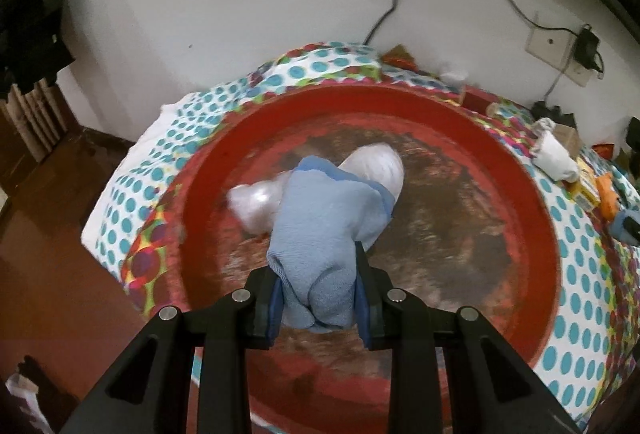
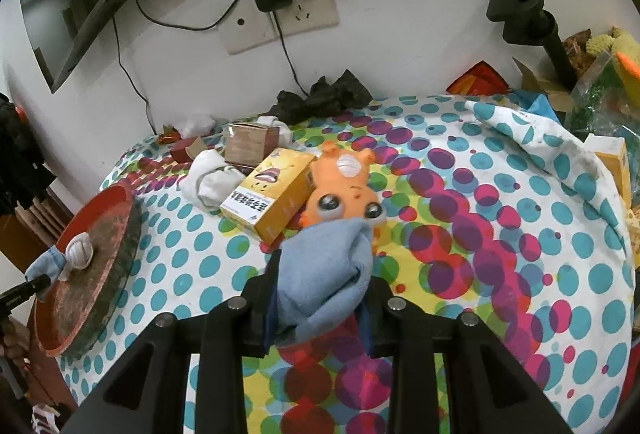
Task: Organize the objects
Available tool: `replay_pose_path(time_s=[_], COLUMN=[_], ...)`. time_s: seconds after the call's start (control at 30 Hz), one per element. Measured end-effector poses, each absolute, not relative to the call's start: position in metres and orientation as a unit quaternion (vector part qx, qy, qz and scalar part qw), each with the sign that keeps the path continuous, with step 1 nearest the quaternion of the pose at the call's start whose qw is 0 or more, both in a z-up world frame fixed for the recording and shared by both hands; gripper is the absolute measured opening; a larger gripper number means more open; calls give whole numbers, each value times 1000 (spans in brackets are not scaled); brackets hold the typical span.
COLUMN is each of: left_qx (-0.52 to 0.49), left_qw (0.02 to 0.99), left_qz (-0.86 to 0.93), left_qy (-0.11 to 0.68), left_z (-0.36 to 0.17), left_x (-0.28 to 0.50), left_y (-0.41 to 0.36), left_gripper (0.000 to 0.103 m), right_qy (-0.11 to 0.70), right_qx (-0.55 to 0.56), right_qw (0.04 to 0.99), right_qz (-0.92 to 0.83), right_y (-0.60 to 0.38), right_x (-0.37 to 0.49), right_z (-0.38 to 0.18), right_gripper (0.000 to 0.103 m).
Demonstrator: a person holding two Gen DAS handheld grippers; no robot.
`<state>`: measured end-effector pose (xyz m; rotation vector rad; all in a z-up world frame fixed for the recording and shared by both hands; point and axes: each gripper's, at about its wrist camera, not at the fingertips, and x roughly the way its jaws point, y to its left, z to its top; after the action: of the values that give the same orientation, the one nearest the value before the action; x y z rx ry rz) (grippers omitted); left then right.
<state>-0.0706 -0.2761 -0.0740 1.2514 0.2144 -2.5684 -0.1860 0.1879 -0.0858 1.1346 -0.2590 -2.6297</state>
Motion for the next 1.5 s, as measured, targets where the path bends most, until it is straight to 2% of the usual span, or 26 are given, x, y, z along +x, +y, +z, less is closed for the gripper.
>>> replay_pose_path(time_s=[0.43,0.6,0.67,0.77,1.07,1.33,1.5], left_qx=[434,435,429,416,383,389,387], left_qw=[171,162,161,164,201,230,234], left_qz=[-879,-881,-884,-889,-890,-883,-885], left_qy=[93,90,93,95,143,123,112], left_z=[-85,-86,-85,-80,-65,-70,-71], left_x=[-56,-53,-50,-45,-32,-26,-22], left_y=[-313,-311,-309,-307,-303,-297,-299], left_gripper=[27,36,48,61,67,69,75], right_qy=[-81,-72,-67,-58,-36,-8,9], right_qx=[384,381,380,379,377,374,370], right_qw=[147,155,157,162,186,234,266], right_qz=[-908,-909,-909,-909,-907,-897,-890], right_y=[170,159,153,143,102,37,-8], right_x=[-172,-166,-165,-164,-163,-158,-152], right_z=[-76,-71,-69,-66,-58,-50,-44], right_gripper=[31,31,31,31,31,31,31])
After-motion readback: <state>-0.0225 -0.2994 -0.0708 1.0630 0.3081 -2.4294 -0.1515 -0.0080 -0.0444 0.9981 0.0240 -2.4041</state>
